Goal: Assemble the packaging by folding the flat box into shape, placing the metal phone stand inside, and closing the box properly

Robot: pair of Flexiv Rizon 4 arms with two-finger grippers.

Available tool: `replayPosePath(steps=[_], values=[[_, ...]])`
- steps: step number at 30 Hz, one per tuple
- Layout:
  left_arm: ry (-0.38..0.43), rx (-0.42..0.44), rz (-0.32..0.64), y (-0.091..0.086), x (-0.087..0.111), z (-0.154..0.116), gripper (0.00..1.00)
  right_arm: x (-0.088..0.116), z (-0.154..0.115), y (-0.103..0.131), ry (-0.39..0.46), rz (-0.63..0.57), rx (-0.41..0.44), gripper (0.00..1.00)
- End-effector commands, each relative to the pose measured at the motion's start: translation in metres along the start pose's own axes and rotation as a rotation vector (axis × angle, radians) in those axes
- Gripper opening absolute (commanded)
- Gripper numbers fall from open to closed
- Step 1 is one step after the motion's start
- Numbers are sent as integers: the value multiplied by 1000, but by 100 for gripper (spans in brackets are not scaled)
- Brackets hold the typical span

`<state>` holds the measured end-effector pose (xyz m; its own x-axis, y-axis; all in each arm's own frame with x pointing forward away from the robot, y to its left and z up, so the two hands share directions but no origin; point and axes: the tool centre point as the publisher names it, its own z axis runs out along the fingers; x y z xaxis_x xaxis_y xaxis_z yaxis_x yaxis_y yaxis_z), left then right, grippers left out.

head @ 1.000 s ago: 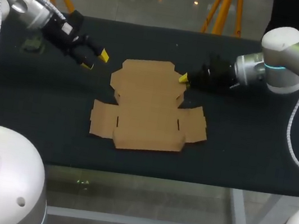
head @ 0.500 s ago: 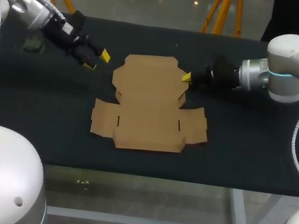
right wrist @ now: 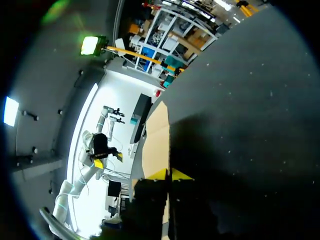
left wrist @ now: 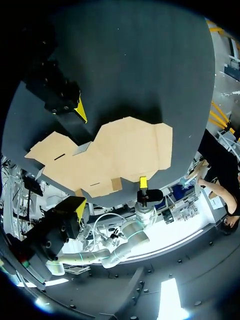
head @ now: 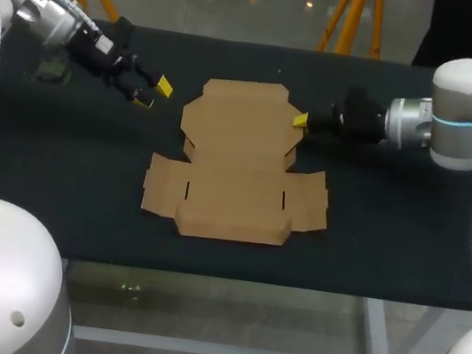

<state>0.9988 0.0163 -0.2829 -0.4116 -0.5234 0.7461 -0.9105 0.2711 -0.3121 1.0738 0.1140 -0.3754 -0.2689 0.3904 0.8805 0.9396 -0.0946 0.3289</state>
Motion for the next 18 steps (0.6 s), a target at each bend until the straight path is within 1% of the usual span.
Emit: replayPosePath(steps=[1, 10, 12, 14, 18], values=[[3, -5, 0, -1, -1, -1, 100, 0, 0, -1, 3, -1, -2, 0], [3, -5, 0, -1, -1, -1, 100, 0, 0, -1, 3, -1, -2, 0], [29, -1, 30, -1, -1, -1, 100, 0, 0, -1, 3, -1, -2, 0], [23, 11, 64, -3, 1, -1, 100, 1, -1, 1, -1, -8, -4, 0], [50, 19, 116, -8, 2, -1, 100, 3, -5, 4, 18, -24, -42, 0]])
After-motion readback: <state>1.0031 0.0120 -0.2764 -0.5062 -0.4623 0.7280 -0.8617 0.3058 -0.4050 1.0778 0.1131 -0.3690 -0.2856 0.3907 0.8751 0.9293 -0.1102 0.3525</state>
